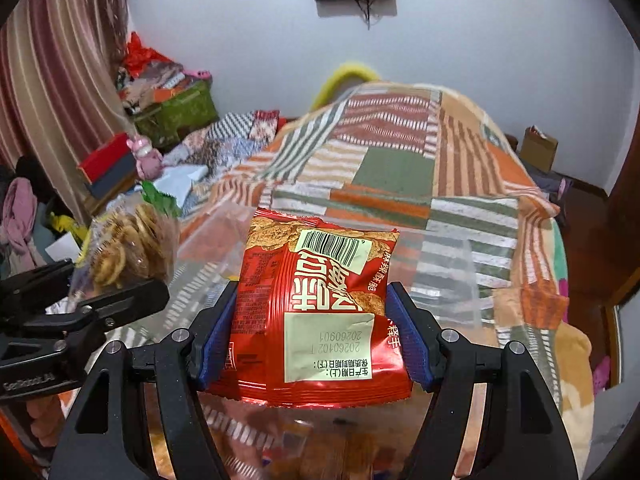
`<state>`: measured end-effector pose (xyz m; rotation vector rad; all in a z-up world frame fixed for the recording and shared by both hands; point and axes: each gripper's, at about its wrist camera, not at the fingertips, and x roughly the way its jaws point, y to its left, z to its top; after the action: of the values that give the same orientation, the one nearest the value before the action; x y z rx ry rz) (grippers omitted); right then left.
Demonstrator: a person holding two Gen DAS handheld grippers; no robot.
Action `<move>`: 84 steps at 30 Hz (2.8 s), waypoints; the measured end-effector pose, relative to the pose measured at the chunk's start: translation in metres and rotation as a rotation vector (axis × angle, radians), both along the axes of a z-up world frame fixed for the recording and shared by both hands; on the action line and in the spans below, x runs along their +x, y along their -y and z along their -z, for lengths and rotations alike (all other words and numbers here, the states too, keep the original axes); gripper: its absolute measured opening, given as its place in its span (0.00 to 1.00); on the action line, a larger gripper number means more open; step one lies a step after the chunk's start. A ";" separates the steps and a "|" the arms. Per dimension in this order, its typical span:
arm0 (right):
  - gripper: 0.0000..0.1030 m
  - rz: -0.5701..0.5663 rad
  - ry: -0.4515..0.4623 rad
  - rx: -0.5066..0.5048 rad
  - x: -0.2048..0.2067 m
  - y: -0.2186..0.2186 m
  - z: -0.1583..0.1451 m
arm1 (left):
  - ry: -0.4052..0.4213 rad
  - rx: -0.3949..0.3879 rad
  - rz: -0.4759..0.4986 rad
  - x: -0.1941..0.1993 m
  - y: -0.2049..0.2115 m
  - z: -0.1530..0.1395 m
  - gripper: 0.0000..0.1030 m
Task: Organize snacks
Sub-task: 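Carry both bags over the clear box and drop them inside, then grasp the clear bread-roll pack with the left tool while the right tool grasps the clear cookie pack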
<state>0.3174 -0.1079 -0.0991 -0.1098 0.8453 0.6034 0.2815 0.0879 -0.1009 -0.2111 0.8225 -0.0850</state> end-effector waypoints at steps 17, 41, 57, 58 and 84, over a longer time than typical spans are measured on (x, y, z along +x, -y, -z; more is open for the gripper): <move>0.68 -0.085 0.025 -0.170 -0.003 -0.023 0.013 | -0.067 0.020 0.016 0.034 0.009 0.023 0.51; 0.71 0.004 0.078 -0.020 -0.052 0.053 -0.031 | -0.004 0.041 0.052 -0.025 0.028 -0.015 0.69; 0.76 0.025 0.043 0.013 -0.090 0.079 -0.017 | -0.060 0.067 0.114 -0.075 0.058 0.013 0.71; 0.76 0.026 0.036 0.015 -0.092 0.080 -0.015 | -0.067 0.067 0.119 -0.077 0.060 0.016 0.71; 0.80 0.015 -0.135 -0.006 -0.074 0.044 0.039 | -0.039 0.120 0.127 -0.088 0.069 0.057 0.49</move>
<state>0.2435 -0.1517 -0.1380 -0.0682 0.9779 0.5994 0.1934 0.0194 -0.1577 -0.0473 0.8764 -0.1505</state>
